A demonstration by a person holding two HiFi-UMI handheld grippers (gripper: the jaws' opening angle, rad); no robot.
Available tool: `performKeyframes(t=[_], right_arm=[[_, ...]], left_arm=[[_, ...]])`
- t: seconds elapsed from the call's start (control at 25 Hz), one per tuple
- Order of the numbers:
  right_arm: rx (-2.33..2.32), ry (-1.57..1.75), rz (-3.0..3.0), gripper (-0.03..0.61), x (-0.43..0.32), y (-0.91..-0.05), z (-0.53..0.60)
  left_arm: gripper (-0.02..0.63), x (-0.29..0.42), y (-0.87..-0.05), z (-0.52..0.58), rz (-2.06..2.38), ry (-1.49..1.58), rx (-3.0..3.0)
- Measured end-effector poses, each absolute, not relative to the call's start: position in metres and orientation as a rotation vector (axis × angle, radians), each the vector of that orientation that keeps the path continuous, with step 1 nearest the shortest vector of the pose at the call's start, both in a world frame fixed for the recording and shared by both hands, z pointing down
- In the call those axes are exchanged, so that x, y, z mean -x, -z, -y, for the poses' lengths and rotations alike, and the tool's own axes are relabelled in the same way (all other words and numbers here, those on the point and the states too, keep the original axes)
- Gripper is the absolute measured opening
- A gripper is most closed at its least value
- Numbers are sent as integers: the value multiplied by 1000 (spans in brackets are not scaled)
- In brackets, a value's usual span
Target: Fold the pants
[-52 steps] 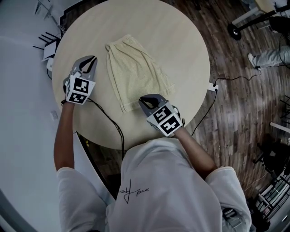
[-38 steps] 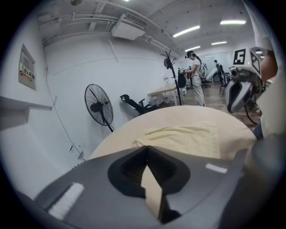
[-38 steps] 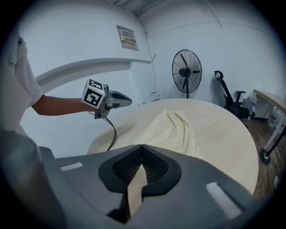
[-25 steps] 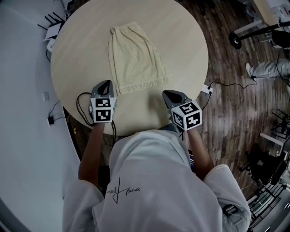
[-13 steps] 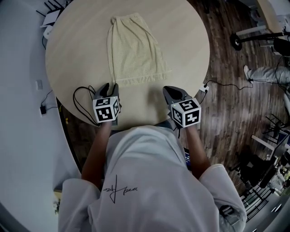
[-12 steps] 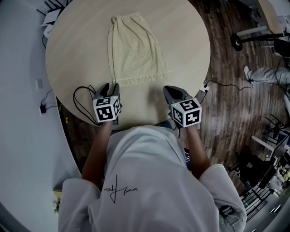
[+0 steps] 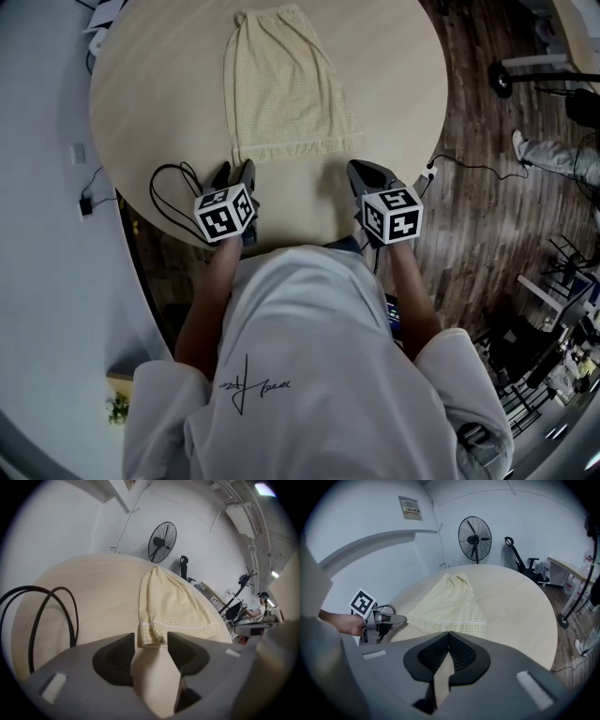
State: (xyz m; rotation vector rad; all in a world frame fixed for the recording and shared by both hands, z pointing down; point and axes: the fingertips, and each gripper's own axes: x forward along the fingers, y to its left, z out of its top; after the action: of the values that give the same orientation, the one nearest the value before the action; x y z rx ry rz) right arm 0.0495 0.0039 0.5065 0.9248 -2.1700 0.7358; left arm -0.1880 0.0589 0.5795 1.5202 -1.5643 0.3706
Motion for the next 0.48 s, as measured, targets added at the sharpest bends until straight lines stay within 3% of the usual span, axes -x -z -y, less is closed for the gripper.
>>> performKeyframes(t=[0.32,0.48], right_arm=[[-1153,-1061,2083,5,-85,-540,28],[-1262,-1126,2064,71,-97,-548,46]], left_arm=[[241,184,-588,-62,1569,-410,-1500],[229,191,-591,-65,1586,-446,-1483]])
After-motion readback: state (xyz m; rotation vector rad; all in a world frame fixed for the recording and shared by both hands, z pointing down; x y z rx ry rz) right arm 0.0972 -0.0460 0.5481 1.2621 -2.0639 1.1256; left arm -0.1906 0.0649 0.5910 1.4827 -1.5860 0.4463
